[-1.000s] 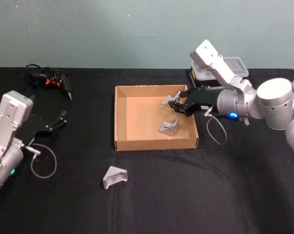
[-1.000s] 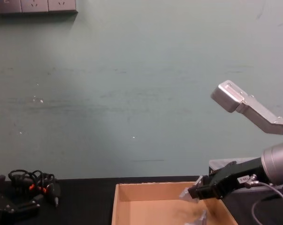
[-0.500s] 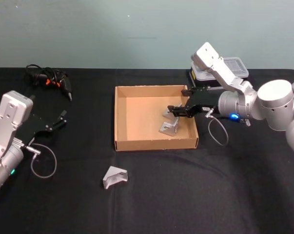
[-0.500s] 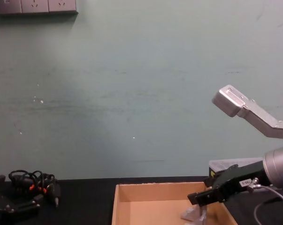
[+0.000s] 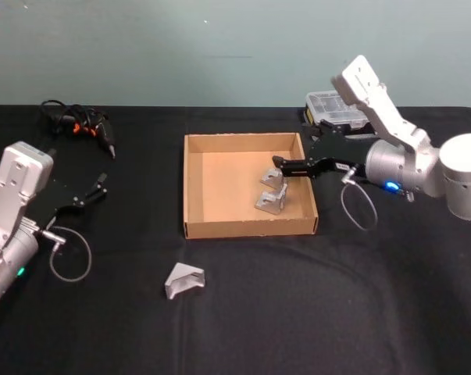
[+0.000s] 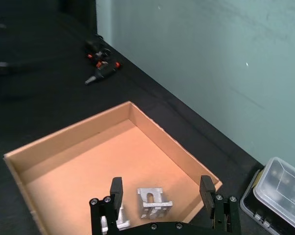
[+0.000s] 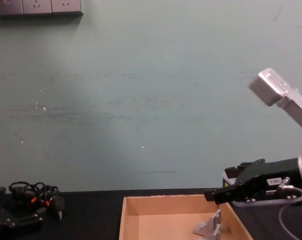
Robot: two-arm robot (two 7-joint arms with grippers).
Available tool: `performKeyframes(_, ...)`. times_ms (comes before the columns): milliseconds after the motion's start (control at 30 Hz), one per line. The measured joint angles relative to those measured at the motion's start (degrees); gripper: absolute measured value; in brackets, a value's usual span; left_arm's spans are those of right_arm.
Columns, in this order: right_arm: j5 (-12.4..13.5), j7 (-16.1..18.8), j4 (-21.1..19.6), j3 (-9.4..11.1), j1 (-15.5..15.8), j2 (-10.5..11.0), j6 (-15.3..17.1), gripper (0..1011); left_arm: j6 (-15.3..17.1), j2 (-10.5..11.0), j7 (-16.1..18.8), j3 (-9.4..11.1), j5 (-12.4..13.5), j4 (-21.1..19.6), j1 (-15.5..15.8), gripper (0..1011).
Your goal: Use one hand to pick up the angle iron from the table and place it into the box.
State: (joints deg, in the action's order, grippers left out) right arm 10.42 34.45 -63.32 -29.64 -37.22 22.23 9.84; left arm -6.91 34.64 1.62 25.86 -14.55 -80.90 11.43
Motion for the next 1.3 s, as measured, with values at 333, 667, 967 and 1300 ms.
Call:
performKeyframes(333, 3.4, 0.9, -17.2, 1.2, 9.4, 6.4, 0.7, 1000, 0.0, 0.0, 0.0, 0.0, 0.0, 0.0, 0.0, 1000)
performKeyframes(667, 5.4, 1.2, -26.5, 0.3, 14.4, 10.0, 1.5, 1000, 0.0, 0.0, 0.0, 0.0, 0.0, 0.0, 0.0, 1000)
performKeyframes(967, 5.7, 1.7, -28.2, -3.2, 15.8, 10.0, 2.0, 1000, 0.0, 0.0, 0.0, 0.0, 0.0, 0.0, 0.0, 1000)
performKeyframes(1300, 4.8, 2.1, -26.1, -7.5, 15.5, 7.5, 2.5, 1000, 0.0, 0.0, 0.0, 0.0, 0.0, 0.0, 0.0, 1000)
